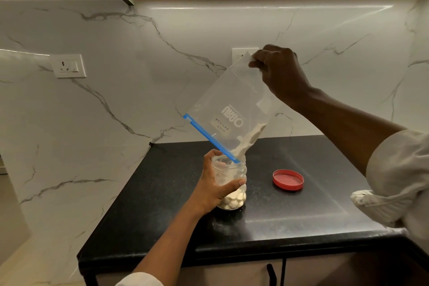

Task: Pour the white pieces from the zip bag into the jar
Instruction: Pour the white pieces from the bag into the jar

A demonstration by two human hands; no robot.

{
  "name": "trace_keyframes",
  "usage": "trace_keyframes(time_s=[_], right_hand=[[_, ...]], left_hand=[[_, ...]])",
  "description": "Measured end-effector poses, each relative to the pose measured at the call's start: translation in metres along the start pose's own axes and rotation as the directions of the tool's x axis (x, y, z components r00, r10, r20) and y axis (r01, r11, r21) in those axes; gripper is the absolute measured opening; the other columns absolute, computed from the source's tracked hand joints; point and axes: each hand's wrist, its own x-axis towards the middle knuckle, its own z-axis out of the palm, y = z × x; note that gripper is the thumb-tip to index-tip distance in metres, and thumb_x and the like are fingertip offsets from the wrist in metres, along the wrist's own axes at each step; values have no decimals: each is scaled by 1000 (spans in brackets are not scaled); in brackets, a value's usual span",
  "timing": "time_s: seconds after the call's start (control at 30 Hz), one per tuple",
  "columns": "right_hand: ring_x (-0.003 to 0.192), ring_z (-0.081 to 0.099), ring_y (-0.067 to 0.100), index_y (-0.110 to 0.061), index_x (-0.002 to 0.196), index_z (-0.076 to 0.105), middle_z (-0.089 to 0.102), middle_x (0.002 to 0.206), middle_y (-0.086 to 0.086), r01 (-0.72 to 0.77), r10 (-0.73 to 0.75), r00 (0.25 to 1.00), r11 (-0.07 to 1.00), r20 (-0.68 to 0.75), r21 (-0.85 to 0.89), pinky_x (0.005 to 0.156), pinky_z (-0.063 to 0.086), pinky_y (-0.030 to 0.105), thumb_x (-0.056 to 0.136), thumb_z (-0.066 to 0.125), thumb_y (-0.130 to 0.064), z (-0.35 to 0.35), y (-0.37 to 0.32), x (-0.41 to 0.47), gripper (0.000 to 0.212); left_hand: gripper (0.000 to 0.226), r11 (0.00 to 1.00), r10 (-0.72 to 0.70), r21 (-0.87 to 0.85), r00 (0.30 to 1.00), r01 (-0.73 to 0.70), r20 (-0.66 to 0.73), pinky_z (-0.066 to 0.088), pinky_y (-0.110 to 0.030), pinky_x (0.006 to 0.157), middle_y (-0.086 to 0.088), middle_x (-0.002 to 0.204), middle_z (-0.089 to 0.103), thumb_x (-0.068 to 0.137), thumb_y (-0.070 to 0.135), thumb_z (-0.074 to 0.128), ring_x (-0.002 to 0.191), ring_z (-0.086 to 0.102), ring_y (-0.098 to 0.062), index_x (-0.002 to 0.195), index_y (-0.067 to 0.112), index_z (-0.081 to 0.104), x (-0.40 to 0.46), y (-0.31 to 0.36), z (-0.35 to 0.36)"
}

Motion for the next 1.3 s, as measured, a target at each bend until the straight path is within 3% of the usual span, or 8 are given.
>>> trace_keyframes(time_s=[0.1,0.3,0.5,0.63,1.03,1.13,1.23,1.3], right_hand=[[75,65,26,2,92,71,68,84,13,-26,27,998,999,-50,25,73,55,40,93,62,-9,-1,1,2,15],[77,66,27,2,94,72,69,86,13,9,-9,1000,1000,-13,21,73,56,41,92,62,-7,2,-2,-1,14],[77,66,25,0,95,72,69,86,12,15,-15,1000,1000,-7,9,73,56,38,93,62,-9,0,-3,1,14],[77,66,25,-1,95,72,69,87,11,24,-24,1000,1000,-19,-5,72,55,35,93,62,-10,-4,-1,3,14],[76,67,27,-1,98,71,69,88,12,59,-58,998,998,6,-37,71,56,34,93,63,-12,-3,-2,7,15],[76,67,27,0,98,72,69,86,12,48,-49,999,998,-17,-29,70,51,27,93,62,-11,-1,-3,6,15],[79,68,26,-2,100,72,69,90,11,66,-66,998,998,25,-24,73,56,34,93,63,-13,0,-5,6,16],[79,67,26,-1,99,72,69,90,12,66,-66,998,998,4,-12,74,57,39,93,62,-12,-1,-6,6,16]], left_hand=[[90,1000,-6,-12,1000,6,5,34,-12,91,39,128,26,67,59,81,121,38,12,128,58,15,0,1,0],[92,1000,1,-26,1000,-1,11,36,-12,93,28,133,32,68,55,82,123,42,8,127,61,12,0,1,0],[95,1000,4,-11,1000,-4,9,33,-14,95,35,130,27,66,61,80,123,38,8,129,64,8,1,1,1],[96,1000,17,-19,1000,-16,12,36,-9,89,49,121,29,65,61,81,118,41,19,131,61,11,0,1,0],[94,998,39,-48,999,-38,14,43,-29,103,22,134,38,64,60,82,123,47,2,133,51,18,0,-1,0],[95,999,29,-30,999,-29,18,39,-21,99,32,131,32,64,64,80,122,42,9,132,55,15,1,-1,0],[96,999,30,-30,999,-29,13,35,-12,90,43,127,29,65,64,80,119,39,19,132,58,12,0,-2,-2],[96,999,30,-40,999,-30,14,36,-16,93,38,130,30,64,63,81,122,40,13,132,59,12,1,-3,-1]])
